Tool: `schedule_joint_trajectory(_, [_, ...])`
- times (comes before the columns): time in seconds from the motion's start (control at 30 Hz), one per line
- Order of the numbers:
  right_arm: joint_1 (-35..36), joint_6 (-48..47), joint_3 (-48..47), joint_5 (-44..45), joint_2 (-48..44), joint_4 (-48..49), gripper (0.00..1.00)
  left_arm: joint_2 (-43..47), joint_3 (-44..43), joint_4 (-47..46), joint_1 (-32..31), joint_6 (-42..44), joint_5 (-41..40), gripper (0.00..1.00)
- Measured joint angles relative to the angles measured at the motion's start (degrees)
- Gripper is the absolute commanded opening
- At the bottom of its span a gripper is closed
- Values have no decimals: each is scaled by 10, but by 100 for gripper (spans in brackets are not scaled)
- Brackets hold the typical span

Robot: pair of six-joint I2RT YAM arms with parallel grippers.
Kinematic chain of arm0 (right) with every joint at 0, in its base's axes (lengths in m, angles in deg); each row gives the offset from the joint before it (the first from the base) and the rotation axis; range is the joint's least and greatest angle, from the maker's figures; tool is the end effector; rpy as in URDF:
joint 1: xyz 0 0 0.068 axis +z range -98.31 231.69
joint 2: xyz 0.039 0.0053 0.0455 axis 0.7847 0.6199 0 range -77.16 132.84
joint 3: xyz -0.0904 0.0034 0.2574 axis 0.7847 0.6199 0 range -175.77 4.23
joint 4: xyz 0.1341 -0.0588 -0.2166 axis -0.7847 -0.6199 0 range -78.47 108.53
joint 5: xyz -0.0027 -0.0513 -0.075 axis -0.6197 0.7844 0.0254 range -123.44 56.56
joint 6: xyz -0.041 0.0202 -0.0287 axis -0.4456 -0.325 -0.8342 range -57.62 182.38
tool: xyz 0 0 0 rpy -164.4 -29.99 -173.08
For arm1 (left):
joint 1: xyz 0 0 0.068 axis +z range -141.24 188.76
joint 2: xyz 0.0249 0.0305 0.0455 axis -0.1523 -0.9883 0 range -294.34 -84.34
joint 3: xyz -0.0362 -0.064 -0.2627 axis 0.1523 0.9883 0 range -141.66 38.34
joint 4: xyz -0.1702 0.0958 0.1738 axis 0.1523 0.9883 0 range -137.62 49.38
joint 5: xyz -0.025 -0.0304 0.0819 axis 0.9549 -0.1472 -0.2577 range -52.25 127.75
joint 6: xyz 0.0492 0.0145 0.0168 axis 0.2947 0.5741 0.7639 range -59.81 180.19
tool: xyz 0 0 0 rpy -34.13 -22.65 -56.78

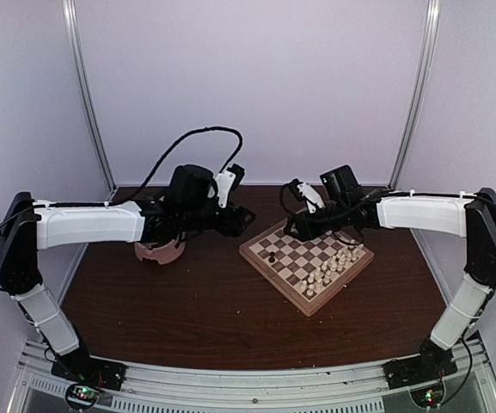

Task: Set up the chess pieces on the board
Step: Place the rook on the chessboard, then pick up the rook from the chessboard.

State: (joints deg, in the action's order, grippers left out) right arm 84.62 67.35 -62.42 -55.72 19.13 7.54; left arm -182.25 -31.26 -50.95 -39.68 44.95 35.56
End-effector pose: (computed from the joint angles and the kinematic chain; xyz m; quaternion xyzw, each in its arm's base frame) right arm 0.3055 0.2139 0.2372 -0.2936 0.8456 0.2991 0.3306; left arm 0.2663 -0.2982 0.2654 0.2310 0.8109 -0.2697 0.4650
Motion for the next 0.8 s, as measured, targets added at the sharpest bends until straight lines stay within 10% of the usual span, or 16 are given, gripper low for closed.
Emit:
schedule_joint_trajectory(0.4, [59, -36, -123, 34, 102, -137, 50, 120, 18, 165, 132, -57, -11, 72])
schedule_joint_trajectory(0.8, [83, -57, -186, 72, 169, -204, 44, 187, 54, 198, 135, -56, -45, 73])
